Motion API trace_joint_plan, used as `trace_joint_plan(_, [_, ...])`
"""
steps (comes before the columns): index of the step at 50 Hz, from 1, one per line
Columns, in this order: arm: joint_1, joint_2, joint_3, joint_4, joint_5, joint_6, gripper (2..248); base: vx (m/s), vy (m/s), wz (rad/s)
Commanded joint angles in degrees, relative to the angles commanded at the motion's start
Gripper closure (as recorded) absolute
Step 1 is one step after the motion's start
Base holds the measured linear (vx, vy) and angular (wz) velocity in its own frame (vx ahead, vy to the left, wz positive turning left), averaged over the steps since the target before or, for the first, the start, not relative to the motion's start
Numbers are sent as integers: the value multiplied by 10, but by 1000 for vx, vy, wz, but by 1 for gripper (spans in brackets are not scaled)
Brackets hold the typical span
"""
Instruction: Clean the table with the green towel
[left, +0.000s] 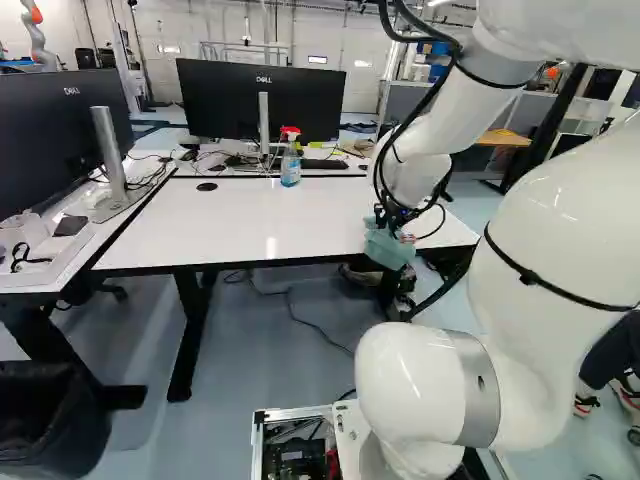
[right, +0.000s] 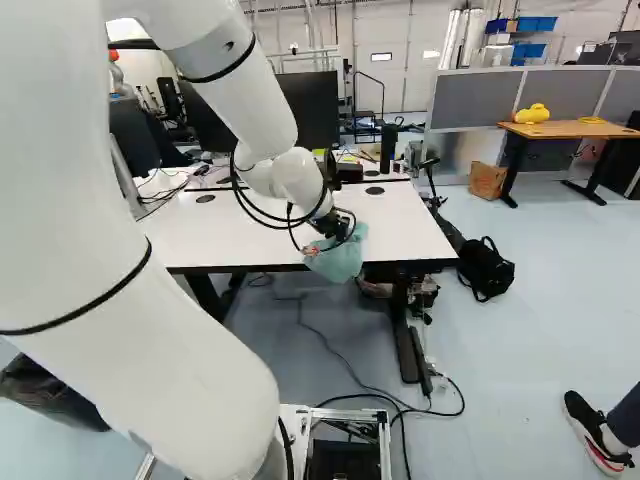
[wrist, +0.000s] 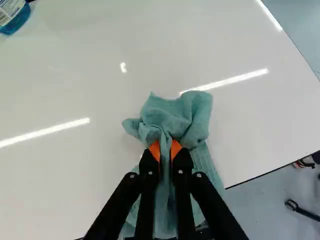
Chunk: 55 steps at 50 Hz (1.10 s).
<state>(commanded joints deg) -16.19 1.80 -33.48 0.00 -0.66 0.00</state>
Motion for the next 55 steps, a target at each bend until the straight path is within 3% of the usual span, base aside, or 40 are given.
trace_joint_plan(35, [-77,-25,-25,0,0,0,206,0,0,0])
trace_joint_plan(55, [-74,2,-18,0,0,0,206,0,0,0])
